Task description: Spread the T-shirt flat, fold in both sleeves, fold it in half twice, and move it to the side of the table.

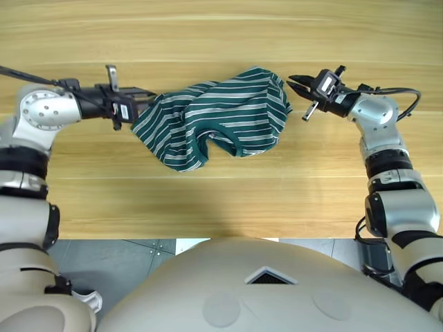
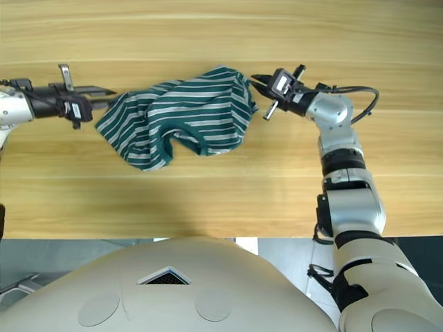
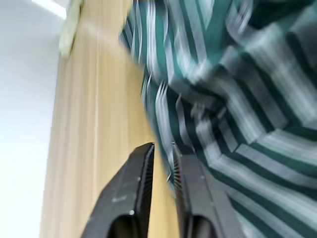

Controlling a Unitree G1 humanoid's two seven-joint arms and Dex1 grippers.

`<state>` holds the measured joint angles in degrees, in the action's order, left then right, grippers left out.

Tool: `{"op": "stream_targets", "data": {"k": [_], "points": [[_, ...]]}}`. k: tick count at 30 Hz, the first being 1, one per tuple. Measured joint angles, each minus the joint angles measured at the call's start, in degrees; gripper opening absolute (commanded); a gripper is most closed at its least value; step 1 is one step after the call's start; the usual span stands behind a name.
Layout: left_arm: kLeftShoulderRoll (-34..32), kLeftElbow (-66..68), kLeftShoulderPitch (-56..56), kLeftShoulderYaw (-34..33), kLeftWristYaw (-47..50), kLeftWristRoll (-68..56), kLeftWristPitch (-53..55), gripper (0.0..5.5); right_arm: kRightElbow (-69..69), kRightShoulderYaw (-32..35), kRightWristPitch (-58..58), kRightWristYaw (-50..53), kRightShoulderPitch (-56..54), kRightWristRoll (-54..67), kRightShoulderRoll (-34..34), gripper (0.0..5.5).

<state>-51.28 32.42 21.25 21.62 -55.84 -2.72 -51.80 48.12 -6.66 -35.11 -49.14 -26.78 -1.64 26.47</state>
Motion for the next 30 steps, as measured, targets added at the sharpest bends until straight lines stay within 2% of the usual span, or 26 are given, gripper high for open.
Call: {"op": "stream_targets", "data": {"k": [3,7,11,16,20,27,30], "points": [[-1.36,-15.95,-9.24,2.37,-9.28,-15.50,5.32,1.73,-9.35,-0.52,1.31,-5.91,4.82,4.66,0.15,1.59],[-0.66,-23.69,-14.82,2.66,-13.99,-21.19,11.36,2.44,-19.18,-2.43,5.41,-11.31,9.98,8.02,0.70,2.36],[3.23,-21.27,-15.64,2.60,-12.20,-12.68,12.63,3.05,-22.87,-6.89,7.48,-15.01,14.92,6.44,2.22,2.93],[7.08,-14.00,-13.85,2.48,-3.89,5.00,10.82,3.86,-22.77,-10.54,7.09,-14.61,17.34,0.63,4.03,2.93],[8.29,-11.45,-12.03,2.43,1.78,11.61,7.70,4.58,-22.70,-11.94,5.81,-13.17,17.26,-0.43,4.26,2.93],[7.77,-10.27,-10.99,3.13,3.65,14.44,5.01,4.58,-21.26,-13.83,4.70,-9.87,15.72,-2.07,4.23,2.93],[6.69,-10.33,-11.01,3.64,3.79,14.92,4.54,4.05,-20.31,-14.59,4.68,-8.24,15.02,-2.50,3.74,2.93]]}}
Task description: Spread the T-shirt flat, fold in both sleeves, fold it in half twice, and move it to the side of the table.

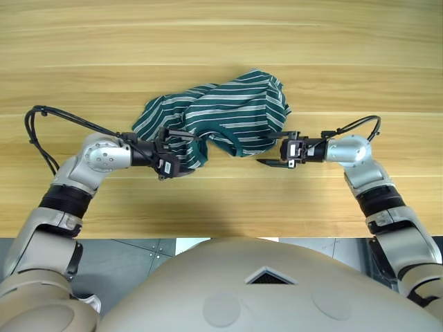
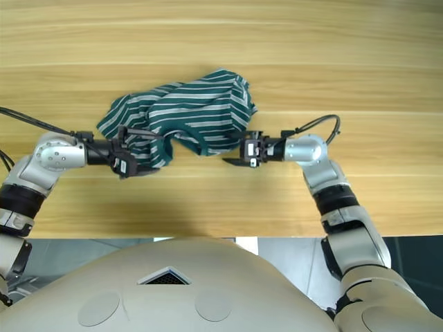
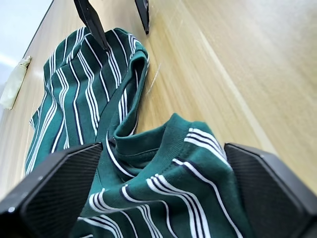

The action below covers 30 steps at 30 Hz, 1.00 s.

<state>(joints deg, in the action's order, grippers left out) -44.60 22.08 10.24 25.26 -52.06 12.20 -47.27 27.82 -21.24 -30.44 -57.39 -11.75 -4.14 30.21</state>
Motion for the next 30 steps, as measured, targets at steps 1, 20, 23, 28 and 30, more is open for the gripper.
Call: {"op": "stream_targets", "data": {"k": [1,20,23,28,30], "points": [[-0.24,-0.06,-0.05,0.18,0.02,0.24,-0.04,3.88,0.51,-0.33,-0.08,0.31,-0.23,-0.04,-0.19,2.93],[-6.10,-0.39,-0.55,-0.33,7.61,10.81,0.64,0.72,3.90,-3.31,-0.93,4.87,-2.37,-1.57,-1.69,0.97],[-5.84,1.74,1.27,0.48,9.70,13.46,1.24,0.25,3.89,-3.77,-0.93,4.86,-2.27,-1.57,-1.69,0.48],[-5.88,1.91,1.17,0.78,10.20,13.48,1.42,0.00,3.90,-4.08,-0.93,4.87,-2.09,-1.57,-1.69,0.07],[-5.89,1.92,1.21,0.83,10.21,13.48,1.42,0.00,3.92,-4.07,-0.93,4.89,-2.10,-1.57,-1.71,0.07]]}}
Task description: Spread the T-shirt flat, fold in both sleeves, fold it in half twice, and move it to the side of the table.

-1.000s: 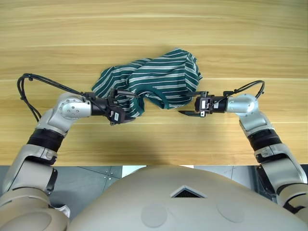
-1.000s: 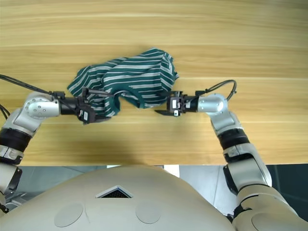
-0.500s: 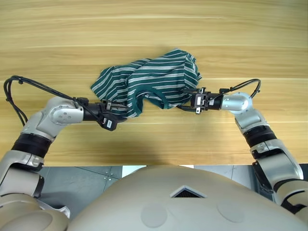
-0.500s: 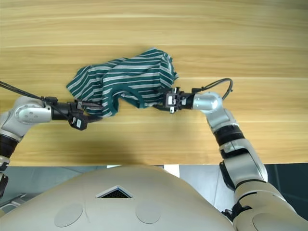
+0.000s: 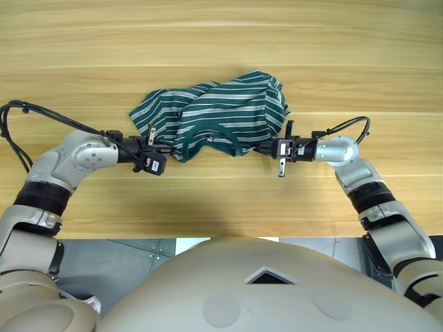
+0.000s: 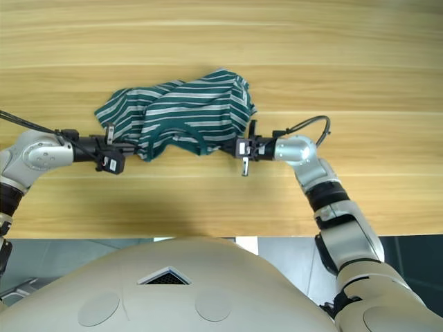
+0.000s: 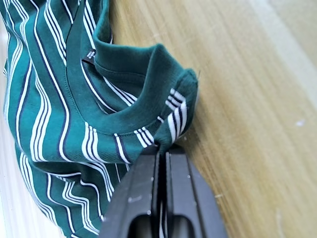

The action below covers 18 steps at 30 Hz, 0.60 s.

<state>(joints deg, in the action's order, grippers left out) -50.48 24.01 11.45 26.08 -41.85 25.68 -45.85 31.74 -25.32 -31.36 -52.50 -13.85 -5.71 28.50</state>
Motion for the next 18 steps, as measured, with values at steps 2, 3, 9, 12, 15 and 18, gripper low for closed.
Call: {"op": "stream_targets", "data": {"k": [2,3,9,12,15,18], "points": [[0.00,0.08,0.03,0.05,0.10,-0.04,-0.02,0.00,0.05,0.06,0.00,0.06,0.00,0.00,-0.04,0.07],[0.00,0.12,0.03,0.06,0.13,-0.10,-0.05,0.00,0.08,0.12,0.00,0.09,0.00,0.01,-0.06,0.07],[1.65,3.04,2.19,-0.24,0.65,-1.39,-0.20,0.00,2.32,3.10,-0.06,1.58,-0.69,0.30,0.21,0.07],[4.24,6.80,6.27,-2.58,3.90,-2.22,0.39,0.00,4.54,7.93,0.15,4.07,-2.86,1.59,1.81,0.07],[5.49,9.98,18.03,-7.56,10.20,-2.46,-0.40,0.00,6.23,15.15,-0.20,9.52,-11.33,3.18,3.41,0.07],[5.76,14.37,31.71,-11.59,16.75,-2.21,-1.63,0.00,6.79,22.95,-0.19,14.37,-22.08,5.13,7.50,0.07]]}}
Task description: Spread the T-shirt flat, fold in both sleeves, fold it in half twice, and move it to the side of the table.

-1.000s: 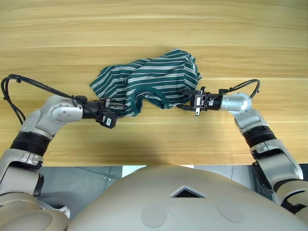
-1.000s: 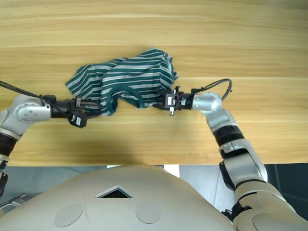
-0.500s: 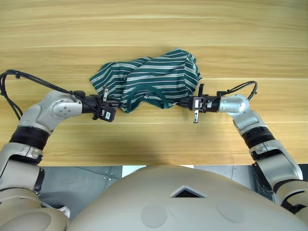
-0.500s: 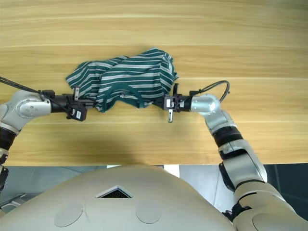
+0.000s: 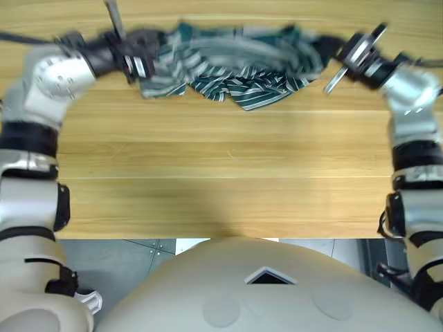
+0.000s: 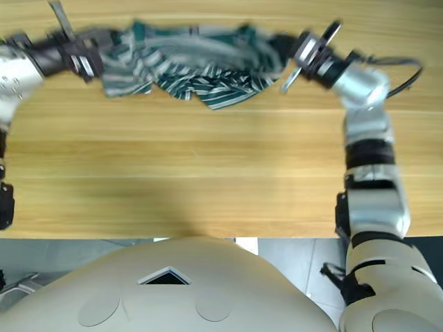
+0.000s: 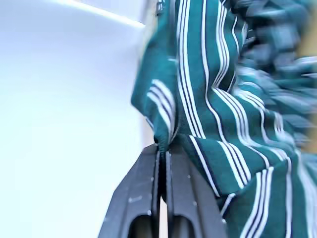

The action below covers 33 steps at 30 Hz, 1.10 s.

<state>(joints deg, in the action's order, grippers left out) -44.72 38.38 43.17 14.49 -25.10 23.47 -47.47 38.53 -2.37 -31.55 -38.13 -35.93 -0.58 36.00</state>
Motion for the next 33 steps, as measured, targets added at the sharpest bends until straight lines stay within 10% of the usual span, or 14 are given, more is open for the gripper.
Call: {"op": "stream_targets", "data": {"k": [6,12,19,28,33], "points": [[-3.28,-2.95,16.91,-7.26,-2.42,-13.66,-5.13,0.00,-15.81,11.62,4.15,-3.35,-9.19,11.81,10.79,0.07],[-21.66,-33.55,-23.29,-5.49,-18.50,-42.17,-10.70,0.00,-41.70,24.54,8.84,-25.50,25.04,35.65,12.94,0.07],[-38.04,-56.70,-62.42,-26.27,-26.43,-68.11,-34.34,0.00,-67.71,54.44,14.09,-53.38,54.30,73.81,9.11,0.07],[-36.38,-60.23,-51.79,-31.52,-40.23,-96.04,-14.40,0.00,-68.24,59.72,22.22,-53.57,54.34,81.30,10.00,0.07],[-24.31,-45.75,-23.26,-16.71,-39.08,-80.40,2.53,0.00,-52.17,38.61,21.47,-45.45,35.17,52.25,12.03,0.07]]}}
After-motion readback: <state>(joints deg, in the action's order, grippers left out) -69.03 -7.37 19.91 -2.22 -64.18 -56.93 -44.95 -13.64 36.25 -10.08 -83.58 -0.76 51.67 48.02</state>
